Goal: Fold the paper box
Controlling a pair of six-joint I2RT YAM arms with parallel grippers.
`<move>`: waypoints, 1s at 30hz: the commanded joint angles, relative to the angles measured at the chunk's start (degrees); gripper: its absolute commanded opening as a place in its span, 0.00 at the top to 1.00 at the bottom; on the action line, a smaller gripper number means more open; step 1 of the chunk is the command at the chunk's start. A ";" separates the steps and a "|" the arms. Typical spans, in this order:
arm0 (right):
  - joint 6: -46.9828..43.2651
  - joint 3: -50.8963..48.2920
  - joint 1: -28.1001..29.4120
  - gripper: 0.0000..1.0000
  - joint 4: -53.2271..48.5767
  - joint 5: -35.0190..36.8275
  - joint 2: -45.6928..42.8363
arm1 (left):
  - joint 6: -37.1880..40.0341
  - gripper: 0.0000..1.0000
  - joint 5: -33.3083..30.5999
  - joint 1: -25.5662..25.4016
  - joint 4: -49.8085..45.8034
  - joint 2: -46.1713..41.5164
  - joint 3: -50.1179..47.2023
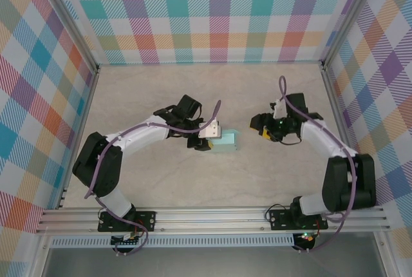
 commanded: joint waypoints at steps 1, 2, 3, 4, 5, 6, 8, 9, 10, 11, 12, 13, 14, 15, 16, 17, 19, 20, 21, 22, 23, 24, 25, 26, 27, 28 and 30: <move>-25.25 -9.26 0.63 0.30 23.81 -7.24 -6.85 | 4.38 0.55 -2.05 0.65 -9.54 1.55 1.12; -29.78 -11.77 1.67 0.30 28.05 -8.96 -8.32 | 4.35 0.55 -2.16 0.83 -8.84 1.27 0.67; -33.20 -12.41 2.66 0.30 28.65 -8.91 -9.08 | 4.26 0.55 -2.08 1.02 -8.64 1.33 0.61; -36.59 -11.86 3.51 0.30 26.71 -8.75 -9.26 | 4.15 0.55 -2.19 1.15 -9.09 1.67 0.98; -38.74 -10.57 3.93 0.31 24.23 -8.86 -8.78 | 3.91 0.55 -2.49 1.25 -9.67 1.99 1.48; -40.19 -9.28 4.04 0.33 22.42 -10.29 -8.06 | 3.59 0.55 -2.63 1.23 -10.00 2.13 1.95; -42.49 -7.51 4.51 0.36 20.85 -14.55 -6.65 | 2.99 0.55 -1.96 1.23 -9.85 2.29 2.36; -42.93 -6.96 4.65 0.39 20.39 -15.04 -6.14 | 2.94 0.55 -1.45 1.23 -9.63 2.39 2.39; -43.32 -6.17 4.75 0.44 19.45 -15.36 -5.63 | 2.98 0.55 -1.03 1.23 -9.49 2.85 2.62; -43.84 -5.15 4.75 0.47 17.83 -15.93 -5.19 | 2.86 0.55 -1.09 1.23 -9.62 3.46 3.05; -44.58 -4.24 4.75 0.50 16.23 -16.71 -4.88 | 2.55 0.55 -1.47 1.23 -9.86 4.06 3.66; -45.03 -3.37 4.83 0.52 14.82 -16.90 -4.70 | 1.48 0.55 -2.22 1.29 -10.21 4.84 4.44; -45.48 -2.74 5.17 0.54 13.22 -16.54 -4.60 | 0.15 0.55 -2.96 1.23 -10.81 5.67 5.50; -46.28 -2.22 5.55 0.54 11.75 -15.98 -4.51 | -0.15 0.56 -3.13 1.23 -11.74 6.40 6.47; -47.57 -1.75 6.12 0.54 9.97 -14.97 -4.45 | -0.20 0.56 -2.96 1.23 -12.44 7.02 7.12; -48.68 -1.22 6.71 0.54 8.24 -13.65 -4.30 | -0.64 0.56 -2.86 1.23 -12.42 7.41 7.37; -49.82 -1.00 7.74 0.54 6.86 -10.81 -4.08 | -1.31 0.55 -2.48 1.23 -12.56 7.83 7.71; -49.80 -1.07 8.12 0.54 7.06 -9.19 -3.91 | -2.06 0.55 -2.28 1.23 -12.57 8.04 8.09; -49.67 -1.07 8.45 0.55 7.37 -8.01 -3.69 | -2.50 0.55 -1.90 1.23 -12.48 8.13 8.31; -49.73 -0.95 8.75 0.56 7.51 -6.90 -3.33 | -2.71 0.55 -1.19 1.23 -12.39 8.26 8.36; -49.81 -0.65 9.06 0.57 7.33 -5.84 -2.90 | -2.86 0.55 -0.77 1.25 -12.03 8.29 8.36; -49.67 -0.27 9.57 0.58 7.09 -4.25 -2.21 | -2.98 0.55 -0.71 1.23 -11.91 8.47 8.45; -50.05 0.29 9.96 0.58 6.44 -3.53 -1.34 | -3.00 0.55 -1.04 1.21 -12.01 8.63 8.58; -50.11 0.80 10.16 0.59 5.98 -3.01 -0.61 | -3.18 0.55 -1.37 1.15 -12.32 8.81 8.79; -50.32 1.63 10.51 0.61 5.20 -2.74 0.38 | -3.26 0.55 -1.45 1.10 -12.56 8.97 9.11; -50.45 2.39 10.93 0.62 4.46 -2.47 1.11 | -3.41 0.55 -1.40 1.05 -12.49 9.08 9.00; -50.73 3.39 11.73 0.65 3.53 -1.71 1.85 | -3.57 0.55 -1.18 0.96 -12.23 9.28 8.82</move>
